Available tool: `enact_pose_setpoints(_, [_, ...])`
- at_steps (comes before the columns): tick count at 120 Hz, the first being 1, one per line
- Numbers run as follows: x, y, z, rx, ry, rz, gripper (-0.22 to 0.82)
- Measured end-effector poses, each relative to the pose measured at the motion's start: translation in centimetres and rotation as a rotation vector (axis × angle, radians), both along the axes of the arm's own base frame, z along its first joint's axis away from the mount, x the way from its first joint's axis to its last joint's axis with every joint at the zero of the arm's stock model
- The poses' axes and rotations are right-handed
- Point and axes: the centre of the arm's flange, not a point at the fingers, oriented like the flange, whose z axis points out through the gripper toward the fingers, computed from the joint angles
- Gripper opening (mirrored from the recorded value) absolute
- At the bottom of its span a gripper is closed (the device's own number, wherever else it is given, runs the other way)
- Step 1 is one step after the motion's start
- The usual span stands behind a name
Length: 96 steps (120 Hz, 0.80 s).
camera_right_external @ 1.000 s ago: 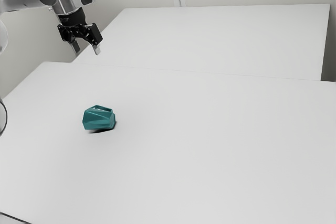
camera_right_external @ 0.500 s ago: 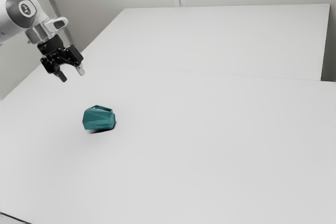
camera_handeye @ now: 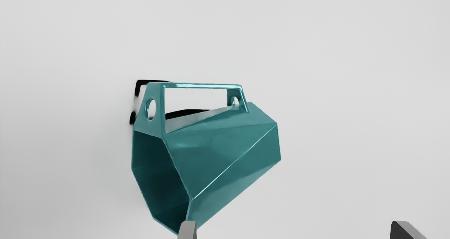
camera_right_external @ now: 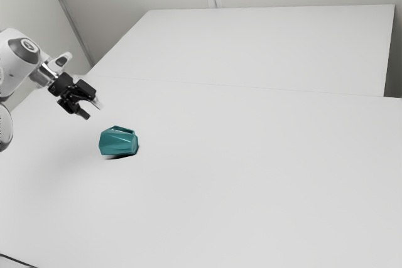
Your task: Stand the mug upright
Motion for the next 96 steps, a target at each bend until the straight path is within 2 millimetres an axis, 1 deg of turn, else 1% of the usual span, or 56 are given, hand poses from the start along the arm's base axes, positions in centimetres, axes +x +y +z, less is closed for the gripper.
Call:
enact_pose_setpoints(7, [0.0,0.9,-2.1,-0.024,-0.008,0.005,0.6])
enact_pose_setpoints(15, [0.1,1.5,-3.5,-0.043,-0.026,0.002,0.6])
enact_pose_setpoints(21, [0.0,1.8,-4.3,-0.056,-0.04,-0.002,0.6])
enact_pose_setpoints(39, [-0.4,2.1,-8.2,-0.124,-0.059,-0.001,0.6])
enact_pose_setpoints(51, [-0.9,2.3,-9.4,-0.161,-0.083,0.004,0.6])
enact_pose_setpoints(60, [-1.4,1.8,-10.5,-0.201,-0.095,0.012,0.6])
enact_pose_setpoints(80, [-2.1,1.0,-11.7,-0.262,-0.117,0.005,0.6])
enact_pose_setpoints(84, [-2.1,0.9,-11.8,-0.27,-0.122,0.0,0.58])
enact_pose_setpoints(88, [-2.1,0.7,-11.8,-0.277,-0.126,-0.007,0.53])
enact_pose_setpoints(96, [-2.1,0.5,-11.7,-0.287,-0.136,-0.019,0.37])
